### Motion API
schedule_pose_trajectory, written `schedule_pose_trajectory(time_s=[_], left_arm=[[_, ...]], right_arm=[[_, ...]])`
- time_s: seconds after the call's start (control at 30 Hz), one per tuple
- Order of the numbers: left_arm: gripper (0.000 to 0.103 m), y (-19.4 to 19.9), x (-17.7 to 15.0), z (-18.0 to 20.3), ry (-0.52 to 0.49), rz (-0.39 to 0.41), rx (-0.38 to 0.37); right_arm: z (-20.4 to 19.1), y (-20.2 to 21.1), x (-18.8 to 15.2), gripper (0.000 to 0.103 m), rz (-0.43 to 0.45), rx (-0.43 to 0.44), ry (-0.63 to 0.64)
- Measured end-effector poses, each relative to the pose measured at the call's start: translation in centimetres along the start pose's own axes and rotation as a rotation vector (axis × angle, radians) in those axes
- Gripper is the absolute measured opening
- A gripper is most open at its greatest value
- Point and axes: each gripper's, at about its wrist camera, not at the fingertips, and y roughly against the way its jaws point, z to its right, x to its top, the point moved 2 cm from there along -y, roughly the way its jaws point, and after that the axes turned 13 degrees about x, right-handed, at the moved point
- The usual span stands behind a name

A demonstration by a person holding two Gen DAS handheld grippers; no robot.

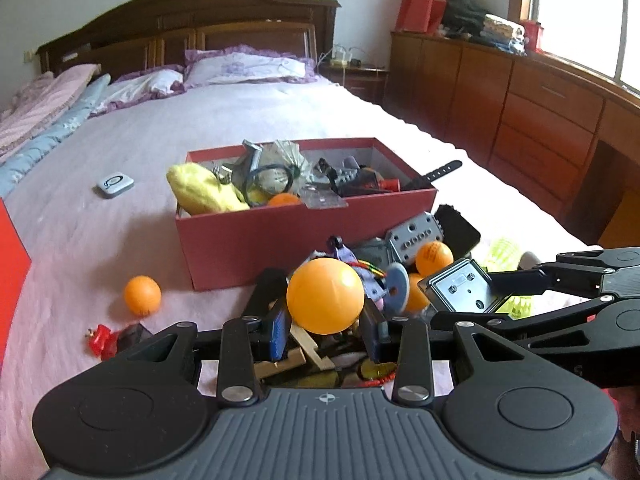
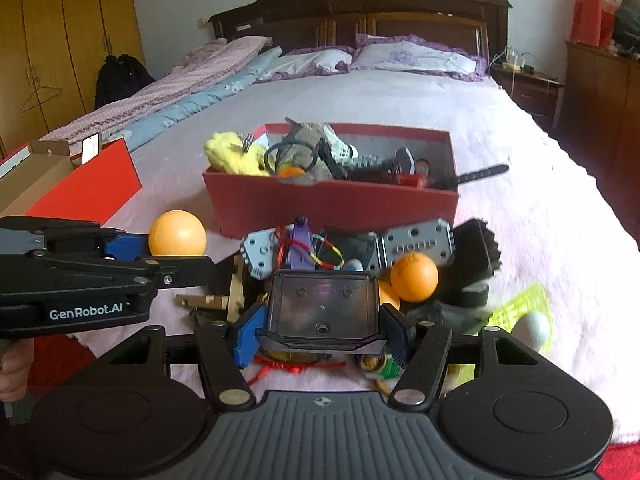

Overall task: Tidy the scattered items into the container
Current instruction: 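Carry ball and case over the red box and open both tools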

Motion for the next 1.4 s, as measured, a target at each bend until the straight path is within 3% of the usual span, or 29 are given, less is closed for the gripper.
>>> schedule_pose_trajectory(time_s=[0.37, 0.73, 1.17, 1.27, 1.33, 1.4], left_arm=[[0.038, -0.4, 2.7, -0.3, 0.01, 0.031, 0.022], [0.038, -2.5, 6.4, -1.2, 0.05, 0.05, 0.035], [0.038, -9.5, 12.2, -1.4, 0.013, 0.049, 0.084], [0.038, -11.5, 13.3, -1.4, 0.034, 0.013, 0.074], [0.04, -12.6, 14.0, -1.5, 0.034, 0.003, 0.089], [0.048, -13.4, 14.5, -1.7, 0.038, -0.007, 0.111]], right_arm=[[0.4, 0.0, 2.4, 0.064, 0.035, -0.034, 0.001], [1.3, -1.7, 7.1, 0.064, 0.082, -0.041, 0.0], [6.2, -7.0, 12.3, 0.064, 0.088, -0.092, -0.046], [7.1, -8.7, 13.5, 0.064, 0.086, -0.102, -0.045], [7.7, -9.9, 14.4, 0.064, 0.084, -0.114, -0.038], [8.2, -11.0, 15.2, 0.064, 0.082, -0.128, -0.04]])
